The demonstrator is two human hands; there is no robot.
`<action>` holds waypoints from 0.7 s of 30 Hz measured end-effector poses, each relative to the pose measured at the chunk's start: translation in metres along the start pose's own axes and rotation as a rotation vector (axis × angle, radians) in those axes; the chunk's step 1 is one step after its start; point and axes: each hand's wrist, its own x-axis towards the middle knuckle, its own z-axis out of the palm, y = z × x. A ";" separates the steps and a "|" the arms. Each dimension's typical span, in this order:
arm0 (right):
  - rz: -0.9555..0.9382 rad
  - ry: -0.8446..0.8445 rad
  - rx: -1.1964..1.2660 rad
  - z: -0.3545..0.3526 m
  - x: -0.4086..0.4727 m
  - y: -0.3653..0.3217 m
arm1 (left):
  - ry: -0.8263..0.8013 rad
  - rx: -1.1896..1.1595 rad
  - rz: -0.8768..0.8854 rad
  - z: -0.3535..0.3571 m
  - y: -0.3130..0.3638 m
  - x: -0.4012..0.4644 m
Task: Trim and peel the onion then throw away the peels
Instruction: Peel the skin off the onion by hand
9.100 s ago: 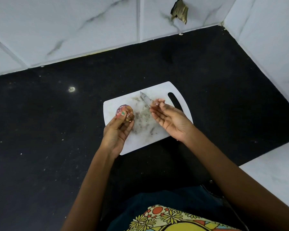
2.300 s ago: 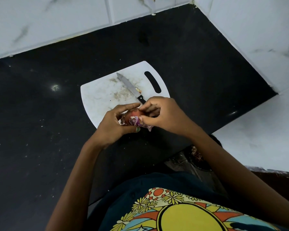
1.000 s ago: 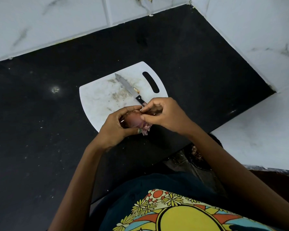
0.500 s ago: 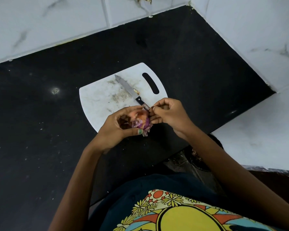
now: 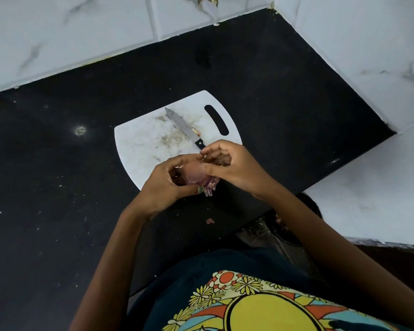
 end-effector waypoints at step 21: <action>0.050 0.102 -0.521 0.001 0.006 0.029 | -0.011 -0.150 0.048 -0.008 -0.011 0.000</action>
